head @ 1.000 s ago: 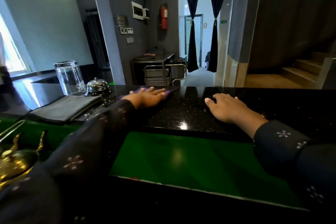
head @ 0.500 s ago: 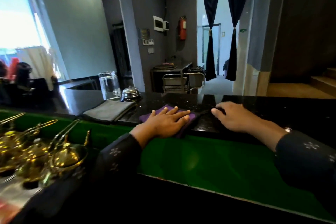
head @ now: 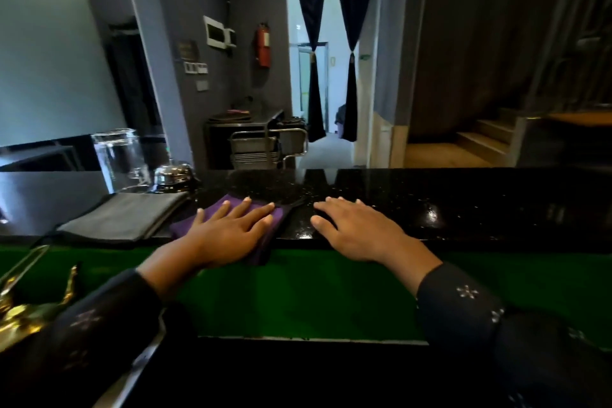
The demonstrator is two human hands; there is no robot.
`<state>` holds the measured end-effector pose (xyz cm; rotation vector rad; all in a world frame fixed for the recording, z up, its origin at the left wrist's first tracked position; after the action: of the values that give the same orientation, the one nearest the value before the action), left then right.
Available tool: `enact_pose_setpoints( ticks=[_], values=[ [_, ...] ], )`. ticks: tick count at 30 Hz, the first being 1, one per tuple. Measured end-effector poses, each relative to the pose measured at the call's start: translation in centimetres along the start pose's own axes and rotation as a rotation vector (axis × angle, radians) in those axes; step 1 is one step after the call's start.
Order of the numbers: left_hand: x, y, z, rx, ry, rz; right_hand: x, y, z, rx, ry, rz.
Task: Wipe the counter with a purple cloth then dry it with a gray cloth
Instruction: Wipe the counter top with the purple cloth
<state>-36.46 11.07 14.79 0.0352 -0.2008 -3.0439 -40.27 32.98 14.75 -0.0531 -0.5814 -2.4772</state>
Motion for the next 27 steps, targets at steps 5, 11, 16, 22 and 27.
enact_pose_setpoints(
  ticks=[5, 11, 16, 22, 27],
  values=[
    [4.8, 2.1, 0.6, -0.039, 0.054, 0.042, 0.2, -0.2, 0.1, 0.031, -0.021, -0.011],
    [7.1, -2.3, 1.6, -0.043, 0.073, 0.058, -0.2, 0.0, 0.5, 0.209, -0.139, 0.005],
    [3.5, -11.9, 2.5, -0.041, 0.021, -0.303, 0.5, -0.2, 2.1, 0.554, -0.437, -0.062],
    [3.9, -6.2, 3.4, -0.401, -0.252, -0.24, 2.5, 2.7, 1.8, 0.36, -0.348, -0.06],
    [3.7, 1.6, 0.2, -0.089, -0.047, -0.076, 5.0, 4.6, -1.6, -0.12, 0.047, -0.193]
  ],
)
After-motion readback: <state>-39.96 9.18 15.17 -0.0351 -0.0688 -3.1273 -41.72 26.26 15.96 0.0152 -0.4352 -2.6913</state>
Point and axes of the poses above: each hand's wrist, its own x-axis towards the middle knuckle, its own z-axis out of the back of the hand, y = z × x, the point moved 2 cm from there along x, towards the middle knuckle, and after that the axes turned 10 degrees about x, right-handed, at the moved point
